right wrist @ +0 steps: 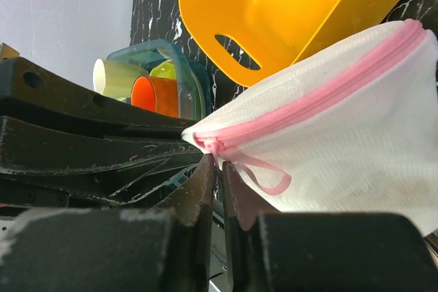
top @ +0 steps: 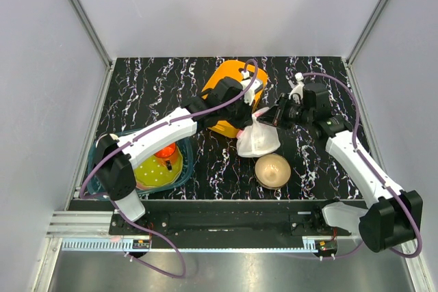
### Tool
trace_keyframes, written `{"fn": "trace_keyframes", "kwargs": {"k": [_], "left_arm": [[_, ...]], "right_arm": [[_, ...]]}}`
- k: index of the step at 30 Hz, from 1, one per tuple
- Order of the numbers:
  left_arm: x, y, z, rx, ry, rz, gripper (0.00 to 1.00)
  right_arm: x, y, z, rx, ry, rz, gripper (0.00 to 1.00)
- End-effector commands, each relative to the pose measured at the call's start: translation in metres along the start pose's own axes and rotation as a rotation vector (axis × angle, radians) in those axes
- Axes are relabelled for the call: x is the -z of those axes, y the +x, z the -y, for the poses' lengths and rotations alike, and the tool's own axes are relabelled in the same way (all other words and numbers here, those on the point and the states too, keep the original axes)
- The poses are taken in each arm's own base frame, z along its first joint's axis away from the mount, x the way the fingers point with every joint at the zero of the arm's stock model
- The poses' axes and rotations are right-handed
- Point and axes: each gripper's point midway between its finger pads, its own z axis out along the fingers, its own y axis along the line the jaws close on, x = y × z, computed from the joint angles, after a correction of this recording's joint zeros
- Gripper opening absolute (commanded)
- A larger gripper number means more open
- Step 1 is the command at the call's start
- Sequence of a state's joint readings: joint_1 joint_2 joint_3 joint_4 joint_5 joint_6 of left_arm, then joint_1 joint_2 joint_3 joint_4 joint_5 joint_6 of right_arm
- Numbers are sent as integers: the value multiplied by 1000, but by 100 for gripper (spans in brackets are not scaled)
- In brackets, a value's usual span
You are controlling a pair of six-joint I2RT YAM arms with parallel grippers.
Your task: Unzip the laundry bag and remove the bra
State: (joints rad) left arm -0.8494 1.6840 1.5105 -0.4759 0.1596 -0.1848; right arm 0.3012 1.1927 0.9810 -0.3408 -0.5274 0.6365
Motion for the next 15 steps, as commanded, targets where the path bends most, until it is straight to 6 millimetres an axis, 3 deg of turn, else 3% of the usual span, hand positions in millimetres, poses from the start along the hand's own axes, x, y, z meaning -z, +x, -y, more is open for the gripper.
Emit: {"fn": "trace_keyframes", "kwargs": {"k": [1, 8, 12, 15], "left_arm": [[10, -28, 9, -3, 41, 100, 0], [12, -25, 6, -2, 35, 97, 0], [15, -25, 6, -4, 34, 100, 0], [16, -21, 9, -1, 51, 90, 0]], "right_arm": [[15, -16, -8, 63, 32, 87, 10], [15, -14, 6, 59, 97, 86, 0], [14, -13, 7, 55, 99, 86, 0], [15, -14, 5, 59, 95, 90, 8]]}}
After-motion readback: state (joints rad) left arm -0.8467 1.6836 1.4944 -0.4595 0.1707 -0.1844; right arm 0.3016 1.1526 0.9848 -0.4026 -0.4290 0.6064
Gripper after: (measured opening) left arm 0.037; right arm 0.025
